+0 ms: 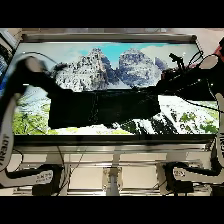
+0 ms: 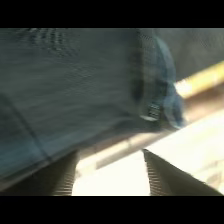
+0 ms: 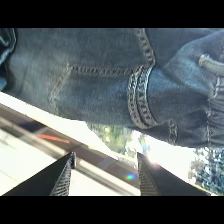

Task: Fold the clothes and pants, and hang the long-sleeved shirts on hangers.

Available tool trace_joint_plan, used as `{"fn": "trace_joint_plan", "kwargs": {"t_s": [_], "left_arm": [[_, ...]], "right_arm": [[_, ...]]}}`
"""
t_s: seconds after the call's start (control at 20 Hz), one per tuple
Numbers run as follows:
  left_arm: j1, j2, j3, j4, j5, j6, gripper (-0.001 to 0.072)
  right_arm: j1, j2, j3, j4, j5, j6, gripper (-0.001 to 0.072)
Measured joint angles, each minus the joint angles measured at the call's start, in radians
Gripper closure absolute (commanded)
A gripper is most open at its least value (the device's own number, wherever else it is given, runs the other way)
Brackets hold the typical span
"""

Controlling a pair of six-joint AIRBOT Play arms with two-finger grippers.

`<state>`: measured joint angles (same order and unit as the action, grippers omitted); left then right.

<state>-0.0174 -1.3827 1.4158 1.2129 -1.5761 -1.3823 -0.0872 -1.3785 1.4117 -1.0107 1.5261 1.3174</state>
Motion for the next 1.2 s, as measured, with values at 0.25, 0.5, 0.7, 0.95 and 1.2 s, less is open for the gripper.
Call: {"fn": "trace_joint_plan", "kwargs": {"t_s": [0.25, 0.5, 0.7, 0.95, 1.2], "left_arm": [[0.327, 0.055, -0.075, -0.050, 0.043, 0.039, 0.0101], [0.512, 0.008, -0.195, -0.154, 0.091, 0.188, 0.0081], [0.548, -0.100, -0.225, -0.181, 0.118, 0.239, 0.0081], [0.558, -0.212, -0.234, -0.201, 0.166, 0.258, 0.0082], [0.541, -0.281, -0.235, -0.243, 0.182, 0.277, 0.0098]], "right_arm": [[0.000, 0.000, 0.000, 0.000, 0.034, -0.022, 0.0265], [0.000, 0.000, 0.000, 0.009, 0.050, -0.026, 0.0265], [0.000, 0.000, 0.000, 0.035, 0.052, -0.024, 0.0265], [0.000, 0.000, 0.000, 0.058, 0.054, -0.009, 0.0266], [0.000, 0.000, 0.000, 0.087, 0.035, -0.004, 0.0265]]}}
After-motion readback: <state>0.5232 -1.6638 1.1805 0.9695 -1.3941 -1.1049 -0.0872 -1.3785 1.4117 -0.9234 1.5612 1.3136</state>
